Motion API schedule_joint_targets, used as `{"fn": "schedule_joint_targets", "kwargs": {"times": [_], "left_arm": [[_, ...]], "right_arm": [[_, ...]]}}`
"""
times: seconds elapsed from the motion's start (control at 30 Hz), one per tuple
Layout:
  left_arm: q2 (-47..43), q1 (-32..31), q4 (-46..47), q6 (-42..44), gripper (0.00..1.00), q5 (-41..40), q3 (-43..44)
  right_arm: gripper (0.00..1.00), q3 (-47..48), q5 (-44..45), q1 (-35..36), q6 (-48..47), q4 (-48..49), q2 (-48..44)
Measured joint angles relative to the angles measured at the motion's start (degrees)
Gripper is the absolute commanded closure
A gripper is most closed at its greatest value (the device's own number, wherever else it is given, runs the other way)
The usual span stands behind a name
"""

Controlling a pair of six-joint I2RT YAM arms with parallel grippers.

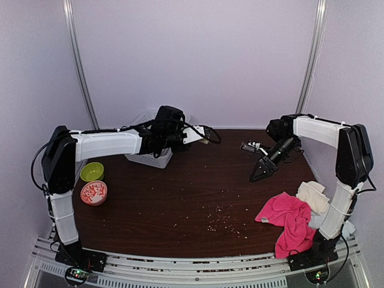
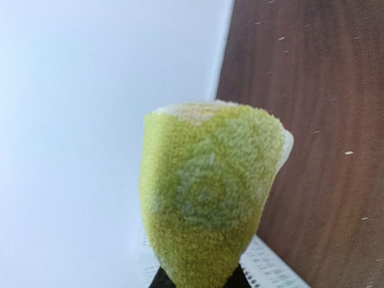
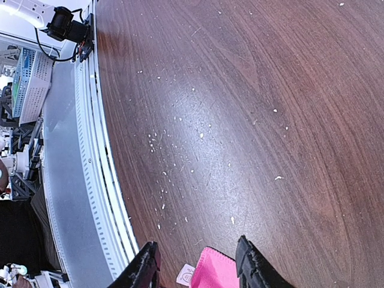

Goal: Roll the towels
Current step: Place the towel in the bin.

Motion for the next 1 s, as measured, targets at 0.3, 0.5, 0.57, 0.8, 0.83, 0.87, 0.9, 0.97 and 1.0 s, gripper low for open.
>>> {"fn": "schedule_joint_targets", "kwargs": {"times": [0.3,0.5,0.57,0.8,0.83,0.87,0.9,0.97,1.0], "left_arm": [[6.5,15.5,6.5,6.6,1.00,6.3,12.0],[15.2,21.6,8.3,11.9,1.00,12.3,17.7],[18.3,22.5,8.3,13.2,1.00,13.5,19.6],[30.2,24.0,8.4,17.1,1.00,17.4,29.5],[31.1,24.1,8.4,17.5,1.00,17.9,30.1],[32.1,24.3,8.4,17.9,1.00,18.6,30.5],[33.0,24.6,8.5,18.3,1.00,19.3,30.9],[34.2,25.1,8.6,18.8,1.00,20.3,31.3],[34.8,25.4,8.7,19.0,1.00,20.8,31.5]], "right_arm": [[0.58,-1.6,0.0,0.0,1.1,1.0,0.2],[0.59,-1.8,0.0,0.0,2.0,1.2,1.4],[0.59,-1.8,0.0,0.0,2.1,1.2,2.2],[0.61,-1.8,0.2,0.0,3.3,1.9,4.9],[0.61,-1.8,0.2,0.0,3.5,2.0,5.2],[0.61,-1.8,0.3,0.0,3.6,2.1,5.6],[0.62,-1.8,0.5,0.0,3.8,2.3,6.1],[0.62,-1.8,0.6,0.0,3.9,2.3,6.7],[0.62,-1.8,0.6,0.0,4.1,2.3,7.2]]}}
